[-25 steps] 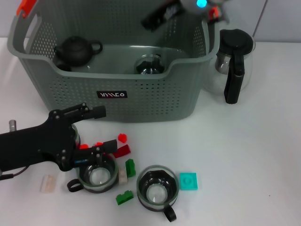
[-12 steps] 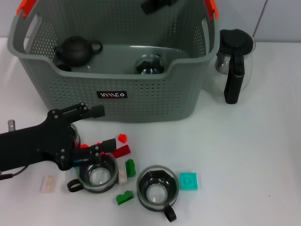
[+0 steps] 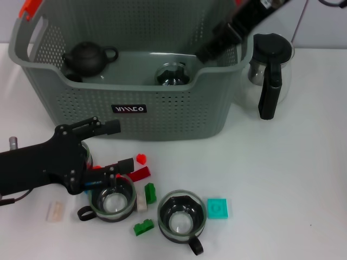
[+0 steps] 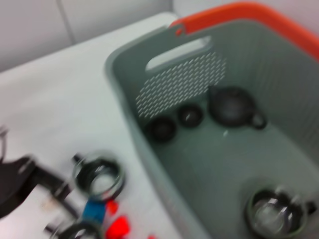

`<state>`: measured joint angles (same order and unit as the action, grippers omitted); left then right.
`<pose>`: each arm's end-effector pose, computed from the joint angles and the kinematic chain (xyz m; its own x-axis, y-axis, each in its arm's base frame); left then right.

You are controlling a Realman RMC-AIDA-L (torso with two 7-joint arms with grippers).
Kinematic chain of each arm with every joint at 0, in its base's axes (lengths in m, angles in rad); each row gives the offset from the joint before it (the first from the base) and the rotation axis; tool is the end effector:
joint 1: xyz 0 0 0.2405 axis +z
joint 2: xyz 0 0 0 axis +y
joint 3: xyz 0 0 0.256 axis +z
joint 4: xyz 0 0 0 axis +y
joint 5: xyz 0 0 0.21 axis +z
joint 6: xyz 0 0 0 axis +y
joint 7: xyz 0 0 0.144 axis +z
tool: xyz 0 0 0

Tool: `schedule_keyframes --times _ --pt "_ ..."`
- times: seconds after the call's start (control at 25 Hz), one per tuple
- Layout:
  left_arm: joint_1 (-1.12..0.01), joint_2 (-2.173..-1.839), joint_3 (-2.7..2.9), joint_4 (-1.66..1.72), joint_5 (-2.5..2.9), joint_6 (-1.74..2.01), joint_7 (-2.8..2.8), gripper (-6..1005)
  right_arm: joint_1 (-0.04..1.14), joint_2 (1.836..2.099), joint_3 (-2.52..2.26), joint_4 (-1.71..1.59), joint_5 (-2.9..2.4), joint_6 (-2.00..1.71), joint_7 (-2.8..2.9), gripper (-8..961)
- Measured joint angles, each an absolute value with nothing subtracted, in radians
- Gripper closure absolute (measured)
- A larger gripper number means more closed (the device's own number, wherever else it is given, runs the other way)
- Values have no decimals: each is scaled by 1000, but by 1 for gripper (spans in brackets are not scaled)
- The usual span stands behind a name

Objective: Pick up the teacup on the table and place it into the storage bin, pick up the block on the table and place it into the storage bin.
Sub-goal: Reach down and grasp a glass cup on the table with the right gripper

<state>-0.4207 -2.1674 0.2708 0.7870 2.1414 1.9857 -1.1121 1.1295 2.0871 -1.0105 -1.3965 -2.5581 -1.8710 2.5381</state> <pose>-0.2756 0.2572 0.0293 0.7277 0.1191 0.6755 0.3261 -0.9265 -0.1880 0.0031 0.3884 0.0551 0.9089 -0.4060 0.0951 -0.3623 -0.8817 -0.3022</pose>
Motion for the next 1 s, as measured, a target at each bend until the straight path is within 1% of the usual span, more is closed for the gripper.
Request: schedule_keyframes --times 0.2,0.44,0.6,1.0 --pt "-420 -2167 270 787 2138 1985 -1112 170 1134 2092 -1049 -1415 -2552 -1977 2539 301" --pt "-420 -2168 270 787 2137 1986 -1112 170 1095 2092 -1202 -1407 -2554 -1986 2565 300" --pt "-420 -2168 272 787 2133 1986 -1112 170 1080 2099 -1275 -1393 -2542 -1983 2581 301" --pt "-420 -2169 276 787 2127 1986 -1111 170 977 2108 -1537 -1356 -2481 -1864 2660 300"
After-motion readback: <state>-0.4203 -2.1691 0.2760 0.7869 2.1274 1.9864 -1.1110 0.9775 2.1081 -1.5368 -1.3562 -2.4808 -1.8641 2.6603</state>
